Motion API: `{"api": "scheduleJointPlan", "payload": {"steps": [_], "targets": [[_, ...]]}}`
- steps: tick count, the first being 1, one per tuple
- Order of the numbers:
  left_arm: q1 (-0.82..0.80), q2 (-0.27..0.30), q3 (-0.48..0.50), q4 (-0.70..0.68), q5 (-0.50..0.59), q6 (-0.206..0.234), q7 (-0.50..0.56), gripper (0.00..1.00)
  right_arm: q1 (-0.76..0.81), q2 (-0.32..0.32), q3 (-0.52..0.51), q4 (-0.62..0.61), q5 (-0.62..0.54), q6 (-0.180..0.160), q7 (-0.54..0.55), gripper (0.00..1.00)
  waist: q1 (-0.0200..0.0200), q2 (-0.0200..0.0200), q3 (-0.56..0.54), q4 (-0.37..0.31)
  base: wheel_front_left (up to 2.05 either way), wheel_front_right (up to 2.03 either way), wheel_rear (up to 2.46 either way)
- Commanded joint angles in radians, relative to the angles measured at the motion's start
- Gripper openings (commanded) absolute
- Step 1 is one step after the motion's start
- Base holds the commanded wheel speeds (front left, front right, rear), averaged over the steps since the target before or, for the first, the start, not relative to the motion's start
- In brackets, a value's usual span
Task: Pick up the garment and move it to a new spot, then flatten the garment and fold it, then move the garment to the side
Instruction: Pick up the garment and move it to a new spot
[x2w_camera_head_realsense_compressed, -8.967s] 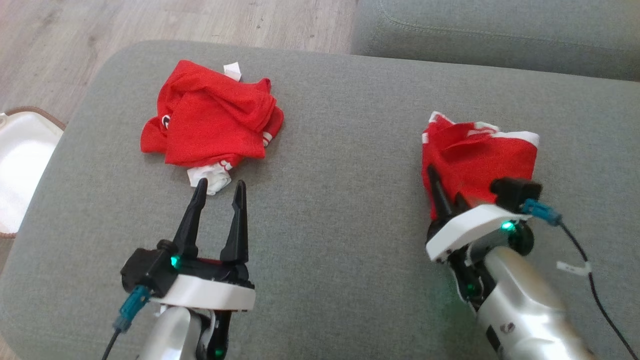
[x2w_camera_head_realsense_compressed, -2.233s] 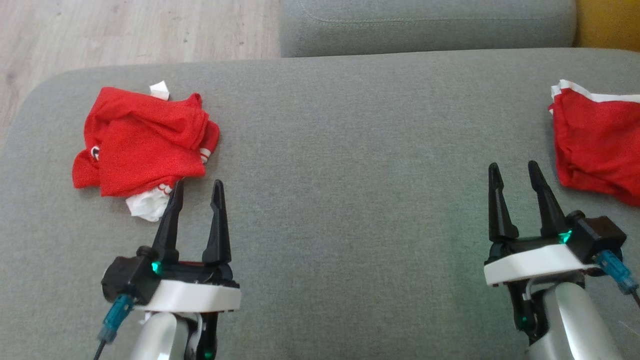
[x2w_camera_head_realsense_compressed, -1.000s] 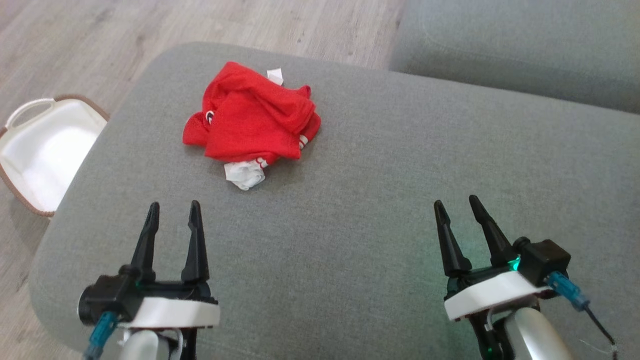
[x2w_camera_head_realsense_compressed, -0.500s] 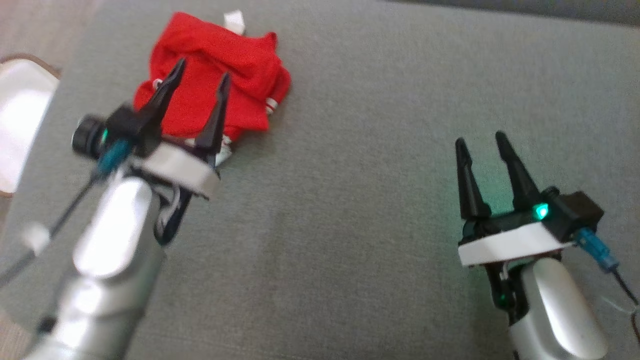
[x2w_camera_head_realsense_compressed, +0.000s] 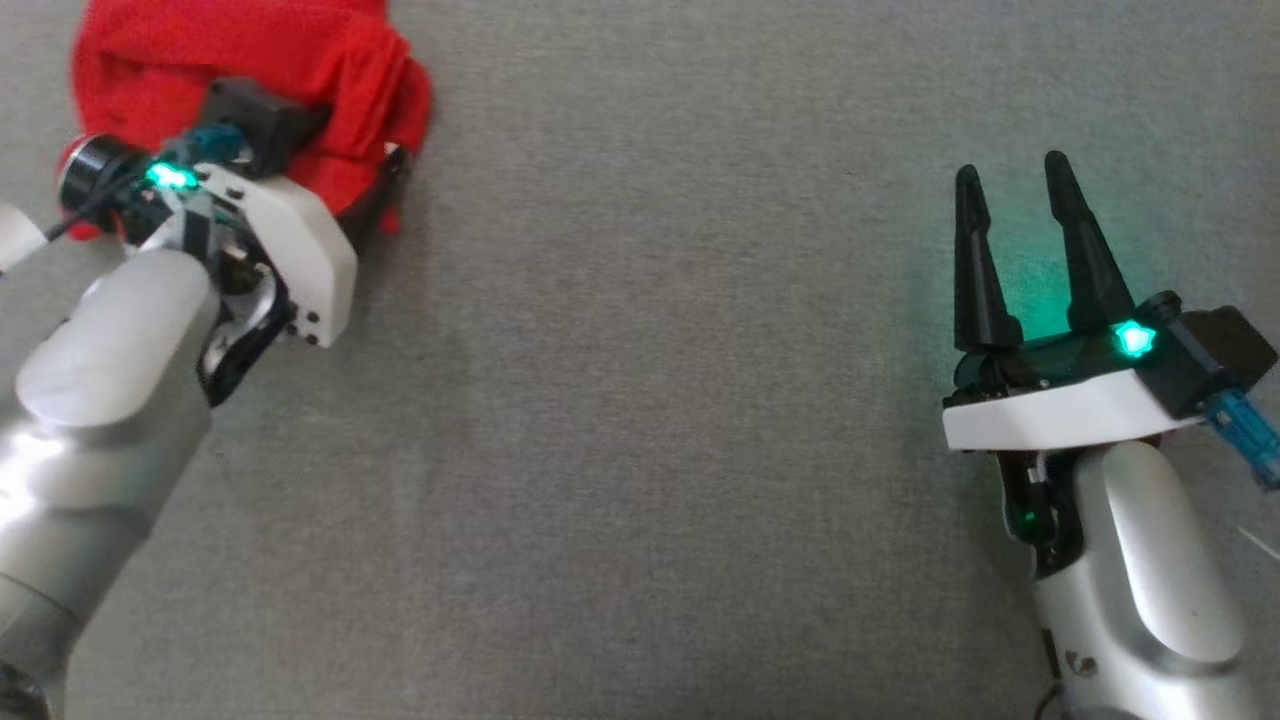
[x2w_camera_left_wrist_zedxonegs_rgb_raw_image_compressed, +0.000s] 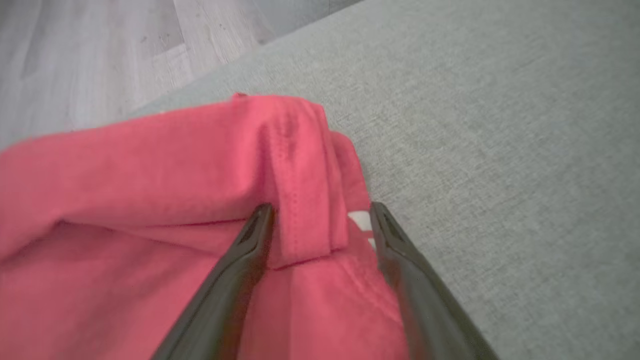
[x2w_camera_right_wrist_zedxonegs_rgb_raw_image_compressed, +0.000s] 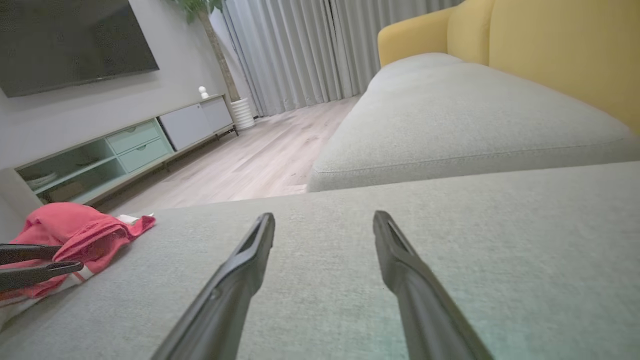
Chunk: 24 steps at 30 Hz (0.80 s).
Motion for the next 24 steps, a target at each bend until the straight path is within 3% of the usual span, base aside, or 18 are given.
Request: {"api": "scheduleJointPlan", "payload": {"steps": [1, 2, 3, 13, 18, 24], "targets": [[-0.059, 0.062, 0.023, 0.007, -0.03, 0.002, -0.006, 1.0, -0.02, 0.002, 0.017, -0.041, 0.004, -0.001, -0.011, 1.0, -0.0002, 0.0, 0.024, -0.03, 0.0, 0.0, 0.0], [-0.063, 0.063, 0.014, 0.019, -0.047, 0.002, -0.012, 0.53, -0.02, 0.002, 0.017, -0.042, 0.005, -0.001, -0.011, 1.0, -0.0002, 0.0, 0.023, -0.035, 0.0, 0.0, 0.0], [-0.065, 0.062, 0.004, 0.023, -0.064, 0.002, -0.024, 0.0, -0.02, 0.002, 0.015, -0.042, 0.006, -0.001, -0.011, 1.0, -0.0002, 0.0, 0.021, -0.039, 0.0, 0.0, 0.0], [-0.085, 0.028, 0.039, -0.011, -0.152, 0.002, -0.383, 0.0, -0.006, 0.002, 0.015, -0.02, 0.026, -0.001, -0.011, 1.0, -0.0002, 0.0, -0.064, -0.064, 0.0, 0.0, 0.0], [-0.077, 0.004, 0.067, -0.085, -0.148, 0.002, -0.433, 0.0, 0.007, 0.002, 0.017, -0.01, 0.035, -0.001, -0.011, 1.0, -0.0002, 0.0, -0.107, -0.072, 0.0, 0.0, 0.0], [-0.032, -0.067, 0.085, -0.233, -0.129, 0.025, -0.445, 0.0, 0.017, 0.002, 0.03, -0.004, 0.053, -0.001, -0.011, 1.0, -0.0002, 0.0, -0.148, -0.111, 0.0, 0.0, 0.0]]}}
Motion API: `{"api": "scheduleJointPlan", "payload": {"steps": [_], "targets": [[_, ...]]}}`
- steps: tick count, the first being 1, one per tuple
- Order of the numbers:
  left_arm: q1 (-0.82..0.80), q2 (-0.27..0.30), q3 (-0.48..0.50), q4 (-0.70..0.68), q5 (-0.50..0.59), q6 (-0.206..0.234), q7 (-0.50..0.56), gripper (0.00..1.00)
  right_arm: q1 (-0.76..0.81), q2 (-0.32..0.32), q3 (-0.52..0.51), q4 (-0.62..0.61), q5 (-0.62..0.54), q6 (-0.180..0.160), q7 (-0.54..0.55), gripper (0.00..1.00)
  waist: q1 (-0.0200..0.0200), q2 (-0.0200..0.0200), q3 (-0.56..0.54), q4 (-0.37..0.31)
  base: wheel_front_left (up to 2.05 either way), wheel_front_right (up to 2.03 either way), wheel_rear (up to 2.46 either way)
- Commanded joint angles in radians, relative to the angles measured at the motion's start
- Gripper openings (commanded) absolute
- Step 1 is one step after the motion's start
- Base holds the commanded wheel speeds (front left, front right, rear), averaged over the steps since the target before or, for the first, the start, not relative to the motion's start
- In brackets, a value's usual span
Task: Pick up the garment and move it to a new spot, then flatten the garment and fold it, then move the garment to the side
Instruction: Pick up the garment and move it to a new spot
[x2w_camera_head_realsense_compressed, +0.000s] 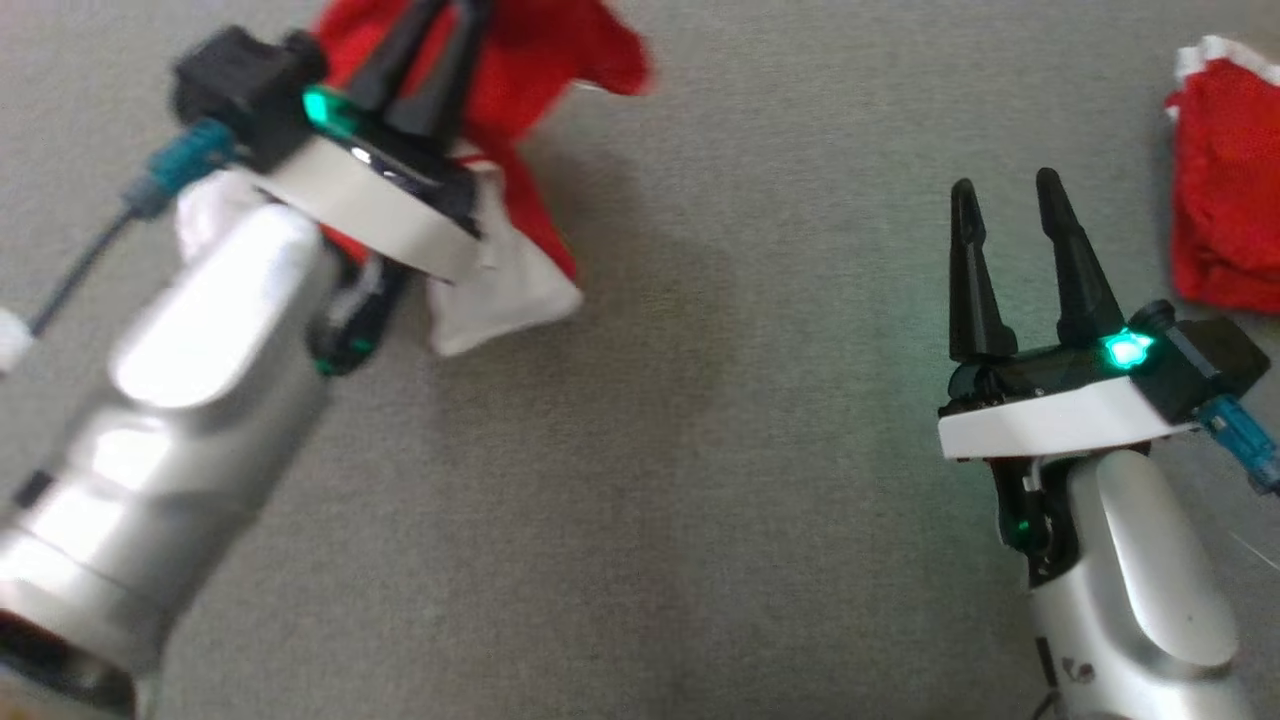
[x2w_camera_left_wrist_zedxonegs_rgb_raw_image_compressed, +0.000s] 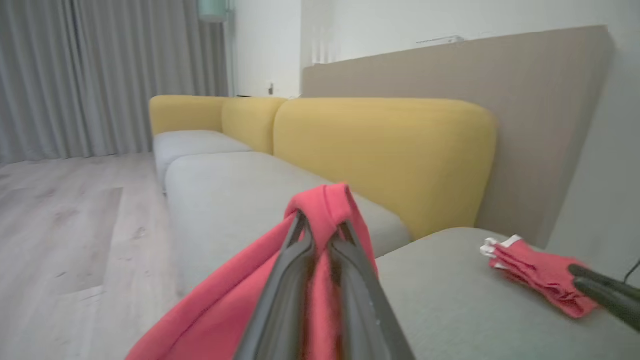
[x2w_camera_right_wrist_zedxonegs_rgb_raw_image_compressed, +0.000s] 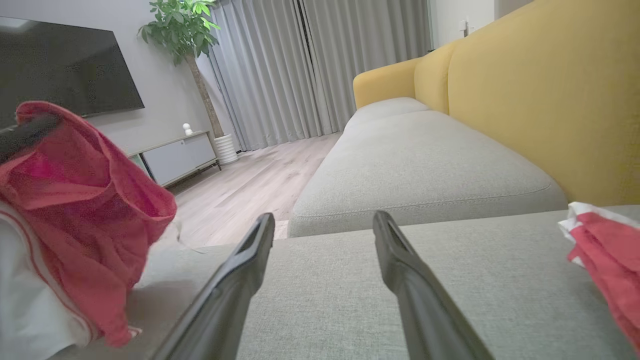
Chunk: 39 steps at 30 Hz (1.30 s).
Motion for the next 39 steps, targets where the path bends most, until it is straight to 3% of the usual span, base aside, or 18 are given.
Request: {"api": "scheduleJointPlan", "payload": {"steps": [1, 12, 14, 20, 31, 39], "targets": [[-0.011, 0.016, 0.042, -0.037, 0.012, 0.01, -0.009, 0.0, 0.01, 0.002, 0.025, -0.029, 0.008, -0.001, -0.011, 1.0, 0.0002, 0.0, -0.011, -0.022, 0.0, 0.0, 0.0], [0.003, -0.169, -0.01, -0.068, 0.026, 0.054, -0.01, 0.0, -0.004, 0.002, 0.047, -0.032, 0.051, -0.001, -0.011, 1.0, 0.0002, 0.0, 0.005, -0.164, 0.0, 0.0, 0.0], [-0.003, -0.201, -0.005, -0.056, 0.033, 0.052, -0.011, 1.0, -0.005, 0.002, 0.049, -0.031, 0.056, -0.001, -0.011, 1.0, 0.0002, 0.0, 0.01, -0.178, 0.0, 0.0, 0.0], [0.025, -0.208, 0.11, -0.077, 0.134, 0.076, -0.011, 1.0, 0.001, 0.002, 0.033, -0.038, 0.064, -0.001, -0.011, 1.0, 0.0002, 0.0, 0.011, -0.167, 0.0, 0.0, 0.0], [0.365, -0.093, 0.386, -0.182, 0.259, 0.071, -0.011, 1.0, 0.054, 0.002, 0.005, -0.025, 0.023, -0.001, -0.011, 1.0, 0.0002, 0.0, -0.056, -0.017, 0.0, 0.0, 0.0], [0.605, -0.129, 0.5, -0.22, 0.328, 0.062, -0.011, 1.0, 0.099, 0.002, 0.006, 0.013, -0.004, -0.001, -0.011, 1.0, 0.0002, 0.0, -0.108, 0.044, 0.0, 0.0, 0.0]]}}
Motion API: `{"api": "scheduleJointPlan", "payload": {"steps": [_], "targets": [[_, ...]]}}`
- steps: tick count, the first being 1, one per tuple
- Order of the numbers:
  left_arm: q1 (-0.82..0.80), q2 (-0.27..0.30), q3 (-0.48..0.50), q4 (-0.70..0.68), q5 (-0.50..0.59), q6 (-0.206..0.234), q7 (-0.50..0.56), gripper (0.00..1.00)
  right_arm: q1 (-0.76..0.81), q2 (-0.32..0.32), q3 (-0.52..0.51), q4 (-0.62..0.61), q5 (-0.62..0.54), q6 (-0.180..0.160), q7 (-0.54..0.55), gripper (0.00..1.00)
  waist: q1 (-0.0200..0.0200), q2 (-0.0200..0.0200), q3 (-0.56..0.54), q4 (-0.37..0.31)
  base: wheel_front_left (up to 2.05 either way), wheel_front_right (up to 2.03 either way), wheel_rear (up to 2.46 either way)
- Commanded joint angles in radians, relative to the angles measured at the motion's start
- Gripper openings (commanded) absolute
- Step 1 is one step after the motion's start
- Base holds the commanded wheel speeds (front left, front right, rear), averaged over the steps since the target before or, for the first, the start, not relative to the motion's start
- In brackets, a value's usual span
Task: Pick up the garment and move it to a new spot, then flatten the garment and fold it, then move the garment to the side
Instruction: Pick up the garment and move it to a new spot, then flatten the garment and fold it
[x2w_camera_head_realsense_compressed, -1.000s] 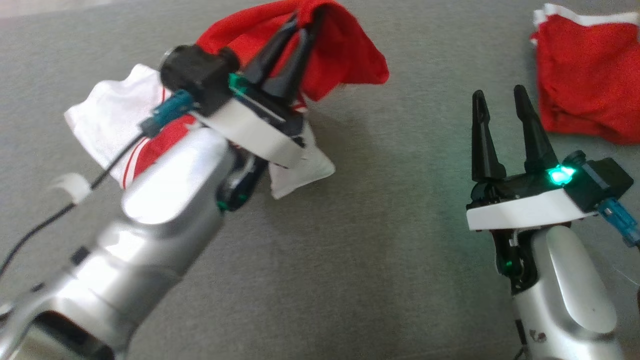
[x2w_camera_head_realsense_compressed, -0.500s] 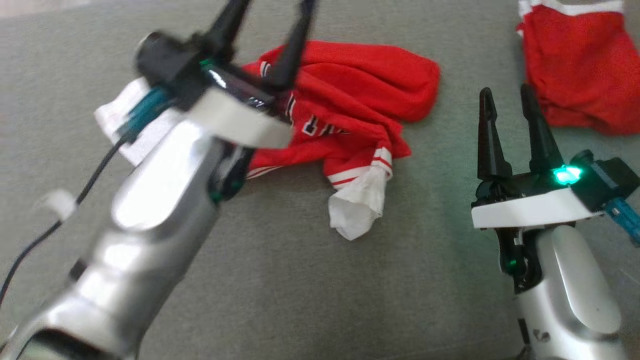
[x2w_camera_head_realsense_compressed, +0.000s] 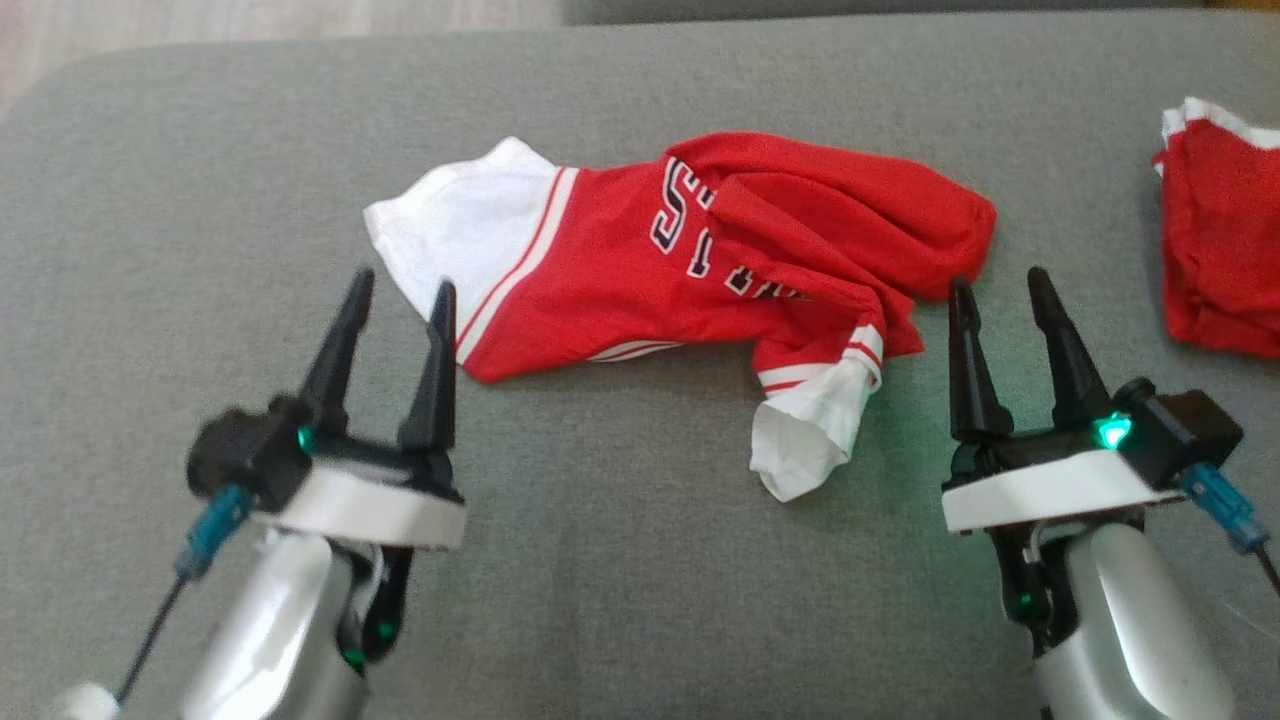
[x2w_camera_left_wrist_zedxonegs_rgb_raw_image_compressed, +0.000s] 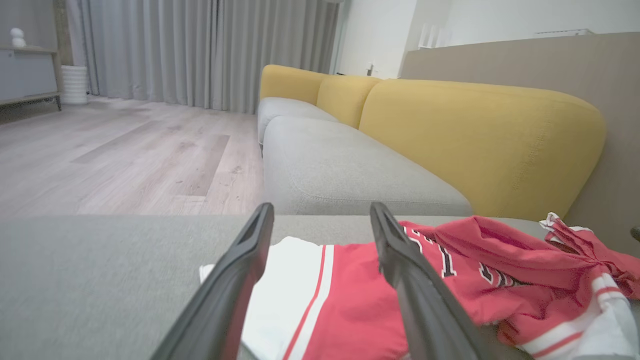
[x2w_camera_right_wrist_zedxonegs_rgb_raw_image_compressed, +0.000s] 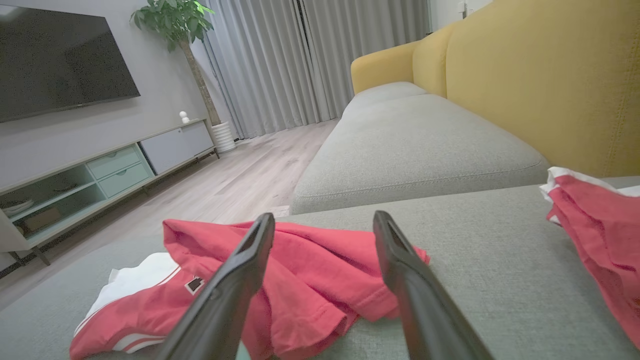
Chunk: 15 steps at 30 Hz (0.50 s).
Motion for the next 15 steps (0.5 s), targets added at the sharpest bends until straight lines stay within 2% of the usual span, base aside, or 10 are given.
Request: {"api": "scheduleJointPlan", "payload": {"steps": [1, 9, 15], "targets": [[-0.01, -0.001, 0.053, -0.04, 0.011, -0.008, -0.004, 1.0, 0.002, 0.001, 0.023, -0.023, -0.009, -0.001, -0.011, 1.0, 0.0002, -0.0001, -0.023, 0.021, 0.0, 0.0, 0.0], [0.051, -0.084, 0.125, -0.049, 0.079, -0.049, -0.004, 1.0, 0.006, 0.001, 0.038, -0.004, -0.015, -0.001, -0.011, 1.0, 0.0002, -0.0001, -0.04, 0.035, 0.0, 0.0, 0.0], [0.058, -0.116, 0.151, -0.036, 0.109, -0.07, -0.004, 1.0, 0.019, 0.001, 0.143, 0.074, 0.045, -0.001, 0.033, 1.0, 0.0002, -0.0001, -0.044, 0.041, 0.0, 0.0, 0.0]]}}
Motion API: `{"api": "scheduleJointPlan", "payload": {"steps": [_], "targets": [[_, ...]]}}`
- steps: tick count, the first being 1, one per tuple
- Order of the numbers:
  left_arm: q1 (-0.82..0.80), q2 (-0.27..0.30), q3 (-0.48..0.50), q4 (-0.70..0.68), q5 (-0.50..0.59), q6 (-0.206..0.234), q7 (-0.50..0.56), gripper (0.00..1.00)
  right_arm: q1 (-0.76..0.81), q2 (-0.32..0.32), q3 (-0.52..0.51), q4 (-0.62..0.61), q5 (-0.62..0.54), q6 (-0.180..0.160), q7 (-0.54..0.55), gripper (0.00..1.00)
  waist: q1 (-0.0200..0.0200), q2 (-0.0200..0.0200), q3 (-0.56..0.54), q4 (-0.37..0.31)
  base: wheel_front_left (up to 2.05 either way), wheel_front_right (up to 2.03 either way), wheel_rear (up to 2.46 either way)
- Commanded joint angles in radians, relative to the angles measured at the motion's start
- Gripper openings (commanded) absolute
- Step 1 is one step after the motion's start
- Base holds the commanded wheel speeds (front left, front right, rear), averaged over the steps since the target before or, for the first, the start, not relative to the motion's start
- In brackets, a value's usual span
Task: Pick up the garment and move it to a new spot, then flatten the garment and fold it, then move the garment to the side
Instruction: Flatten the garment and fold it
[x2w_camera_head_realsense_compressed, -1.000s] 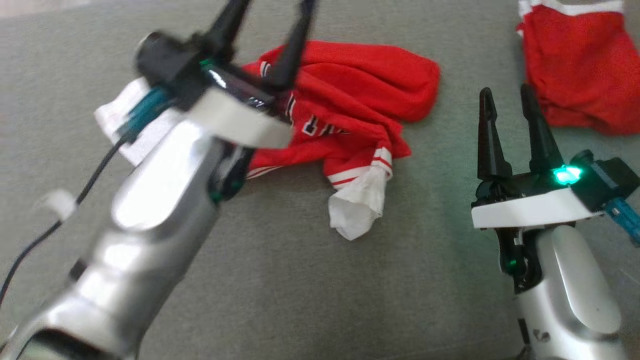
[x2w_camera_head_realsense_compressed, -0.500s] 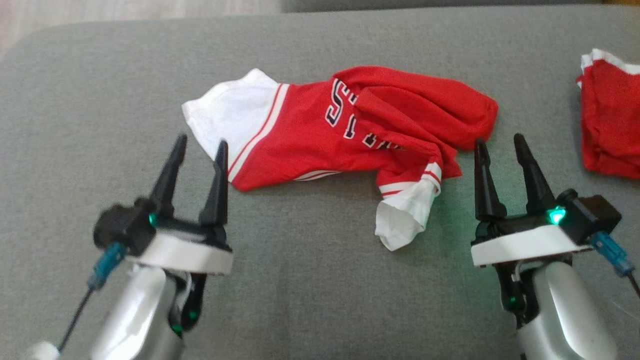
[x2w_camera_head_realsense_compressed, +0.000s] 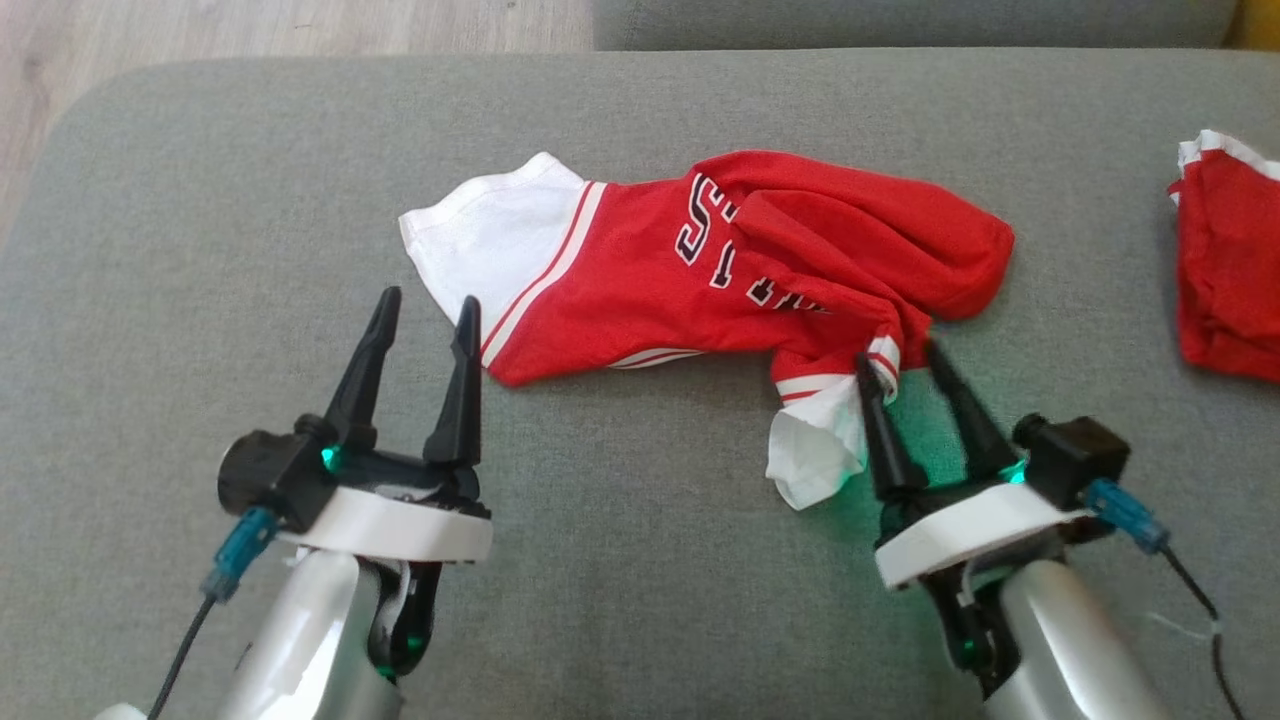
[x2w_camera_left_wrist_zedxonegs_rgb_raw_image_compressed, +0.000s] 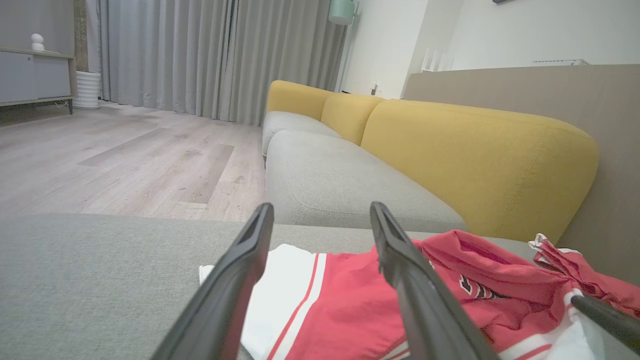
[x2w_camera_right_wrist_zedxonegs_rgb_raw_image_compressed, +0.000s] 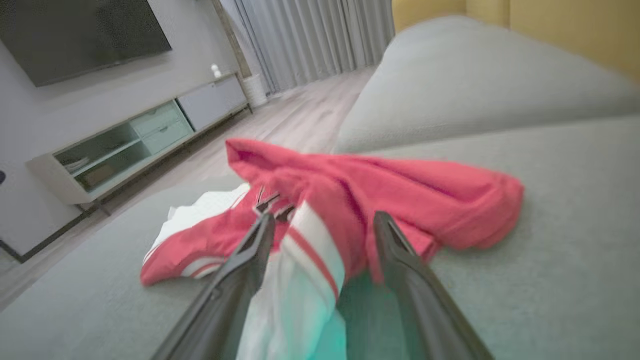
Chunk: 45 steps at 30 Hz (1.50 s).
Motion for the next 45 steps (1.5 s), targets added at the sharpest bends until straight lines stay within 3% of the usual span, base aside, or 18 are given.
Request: {"api": "scheduleJointPlan", "payload": {"steps": [1, 12, 13, 19, 24, 32, 38, 41, 42, 43, 44, 45], "targets": [[-0.023, 0.006, 0.047, -0.025, 0.009, -0.006, -0.004, 1.0, 0.0, 0.0, 0.034, -0.015, 0.035, -0.001, 0.019, 1.0, 0.0001, -0.0001, 0.0, 0.001, 0.0, 0.0, 0.0], [-0.023, -0.029, 0.057, -0.004, 0.028, -0.018, -0.005, 1.0, -0.078, 0.0, 0.136, 0.129, 0.21, -0.001, 0.238, 1.0, 0.0001, -0.0001, -0.006, 0.022, 0.0, 0.0, 0.0], [-0.023, -0.03, 0.056, -0.003, 0.029, -0.018, -0.005, 1.0, -0.09, 0.0, 0.151, 0.138, 0.215, -0.001, 0.256, 0.0, 0.0001, -0.0001, -0.006, 0.026, 0.0, 0.0, 0.0], [-0.024, -0.034, 0.065, -0.006, 0.028, -0.019, -0.005, 1.0, -0.177, 0.0, 0.273, 0.109, 0.391, -0.001, 0.337, 0.0, 0.0001, -0.0001, -0.008, 0.051, 0.0, 0.0, 0.0], [-0.022, -0.035, 0.082, -0.01, 0.031, -0.019, -0.005, 1.0, -0.292, 0.0, 0.363, 0.063, 0.52, -0.001, 0.307, 0.0, 0.0001, -0.0001, -0.019, 0.077, 0.0, 0.0, 0.0], [-0.006, -0.027, 0.091, -0.008, 0.037, -0.019, -0.005, 1.0, -0.529, 0.0, 0.427, 0.098, 0.745, -0.001, -0.015, 0.0, 0.0001, -0.0001, -0.064, 0.153, 0.0, 0.0, 0.0], [0.015, -0.016, 0.117, -0.016, 0.034, -0.019, -0.005, 1.0, -0.487, 0.0, 0.492, 0.185, 0.795, -0.001, -0.044, 0.0, 0.0001, -0.0001, -0.083, 0.177, 0.0, 0.0, 0.0], [0.026, -0.012, 0.126, -0.02, 0.033, -0.019, -0.005, 1.0, -0.416, 0.0, 0.6, 0.22, 0.806, -0.001, -0.045, 0.0, 0.0001, -0.0001, -0.086, 0.173, 0.0, 0.0, 0.0], [0.03, -0.011, 0.13, -0.021, 0.034, -0.019, -0.005, 1.0, -0.395, 0.0, 0.645, 0.233, 0.81, -0.001, -0.043, 0.04, 0.0001, -0.0001, -0.086, 0.167, 0.0, 0.0, 0.0], [0.033, -0.011, 0.134, -0.022, 0.036, -0.019, -0.005, 1.0, -0.376, 0.0, 0.692, 0.248, 0.813, -0.001, -0.03, 0.44, 0.0001, -0.0001, -0.087, 0.16, 0.0, 0.0, 0.0], [0.035, -0.01, 0.136, -0.022, 0.038, -0.019, -0.005, 1.0, -0.36, 0.0, 0.741, 0.268, 0.816, -0.001, 0.002, 1.0, 0.0001, -0.0001, -0.088, 0.152, 0.0, 0.0, 0.0], [0.037, -0.01, 0.139, -0.023, 0.04, -0.019, -0.005, 1.0, -0.352, 0.0, 0.785, 0.279, 0.808, -0.001, 0.024, 1.0, 0.0001, -0.0001, -0.088, 0.143, 0.0, 0.0, 0.0]]}}
